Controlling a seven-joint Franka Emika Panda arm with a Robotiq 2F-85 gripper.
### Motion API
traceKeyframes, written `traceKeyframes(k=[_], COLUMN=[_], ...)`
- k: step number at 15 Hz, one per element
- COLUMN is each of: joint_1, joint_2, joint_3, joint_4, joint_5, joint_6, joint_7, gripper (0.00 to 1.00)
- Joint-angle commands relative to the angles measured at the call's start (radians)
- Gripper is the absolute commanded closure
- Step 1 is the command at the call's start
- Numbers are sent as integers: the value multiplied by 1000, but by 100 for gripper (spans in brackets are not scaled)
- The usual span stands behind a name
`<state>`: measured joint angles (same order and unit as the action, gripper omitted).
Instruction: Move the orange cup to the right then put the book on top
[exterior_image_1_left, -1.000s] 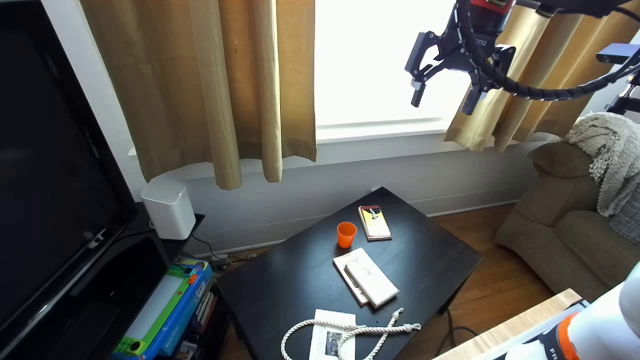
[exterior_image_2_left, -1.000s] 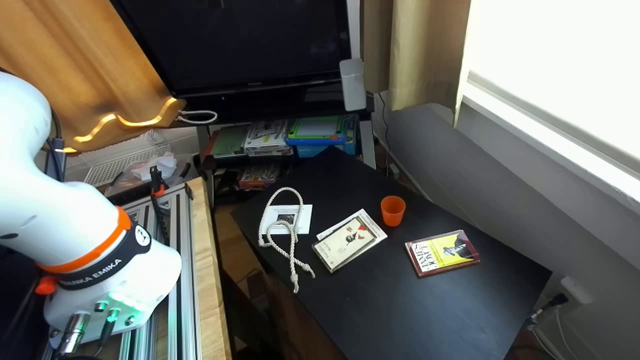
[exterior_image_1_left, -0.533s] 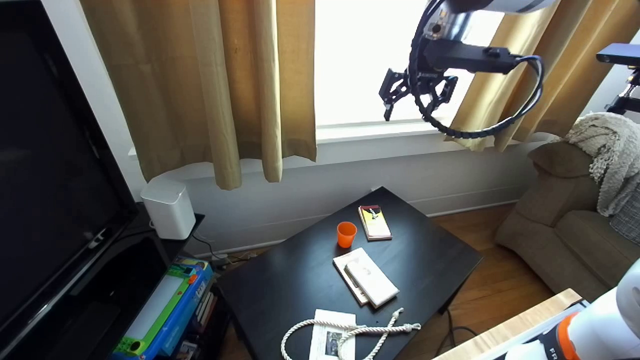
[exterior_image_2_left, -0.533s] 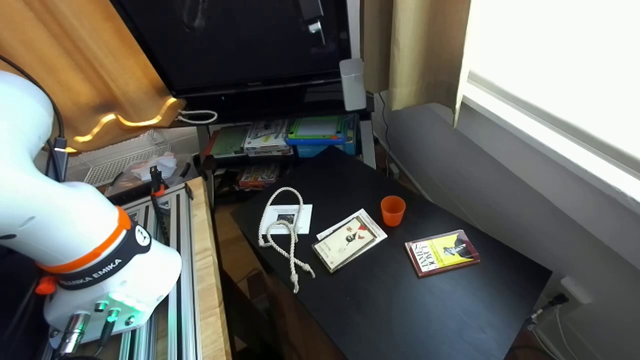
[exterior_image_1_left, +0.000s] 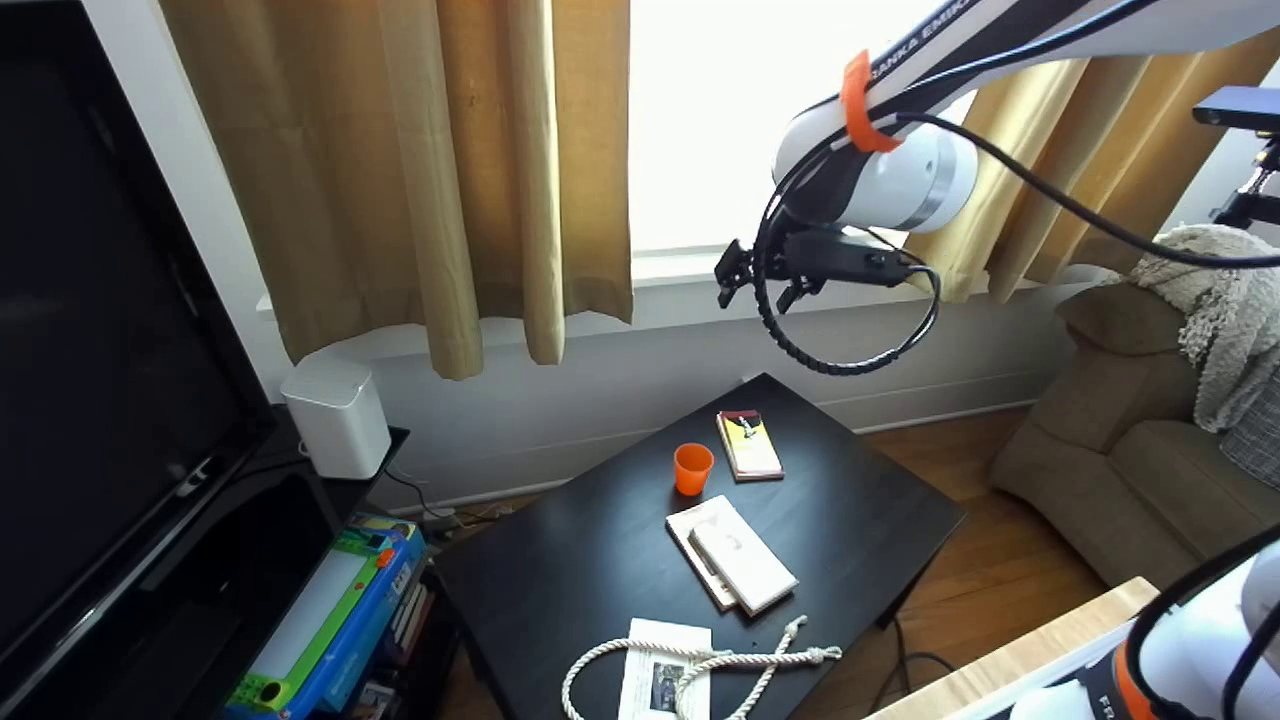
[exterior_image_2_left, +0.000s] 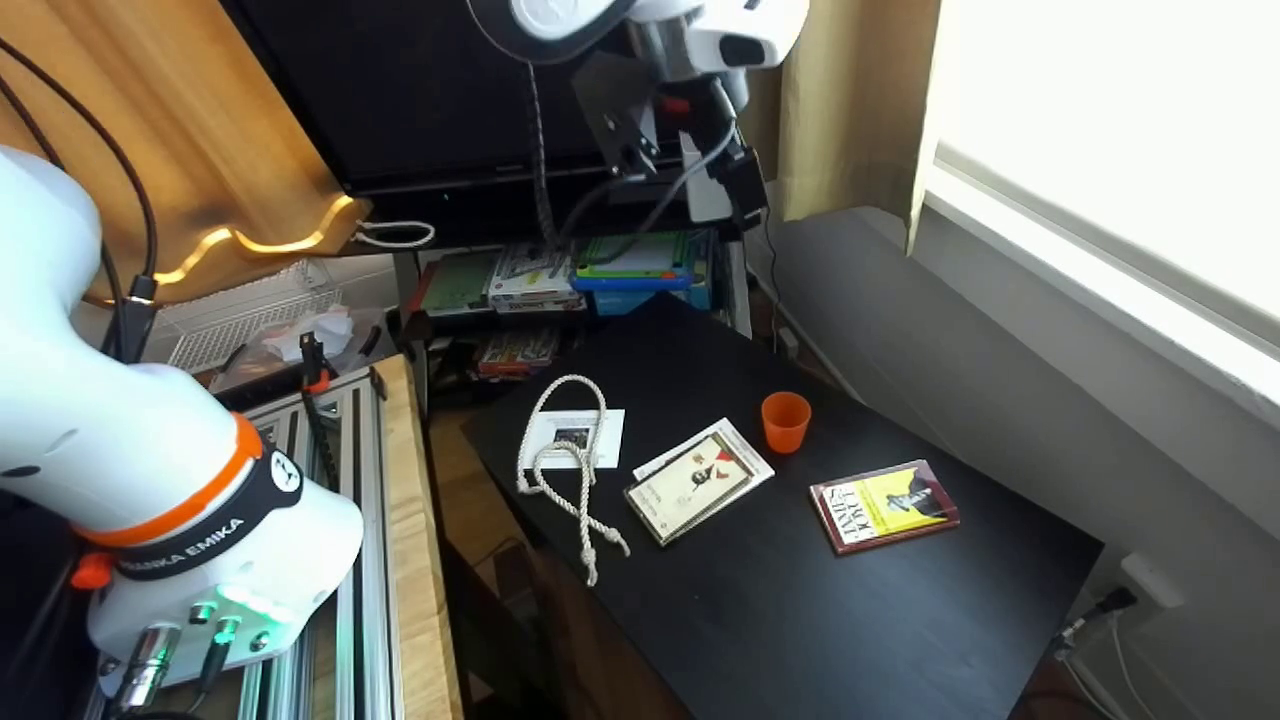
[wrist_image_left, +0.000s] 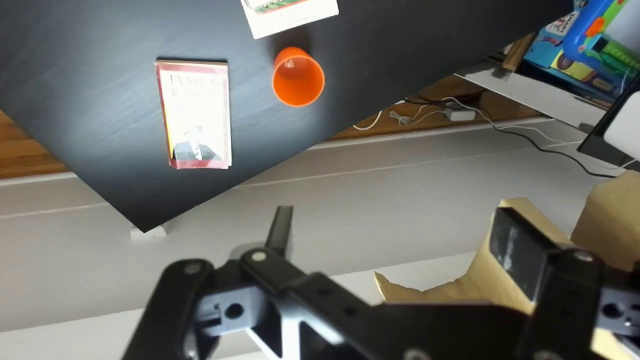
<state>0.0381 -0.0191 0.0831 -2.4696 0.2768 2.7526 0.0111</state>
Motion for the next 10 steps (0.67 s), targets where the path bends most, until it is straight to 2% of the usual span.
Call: traceKeyframes(k=[1, 2, 3, 5, 10], joint_1=[16, -35, -8, -20, -24], joint_2=[167, 186, 139, 187, 196], joint_3=[25, 92, 39, 79, 86], joint_4=[63, 93, 38, 75, 95], joint_5=[249, 326, 207, 279, 290], joint_6=[62, 12, 56, 50, 44], joint_7=[-213, -264, -173, -224, -227], gripper=[0, 0, 0, 0, 0])
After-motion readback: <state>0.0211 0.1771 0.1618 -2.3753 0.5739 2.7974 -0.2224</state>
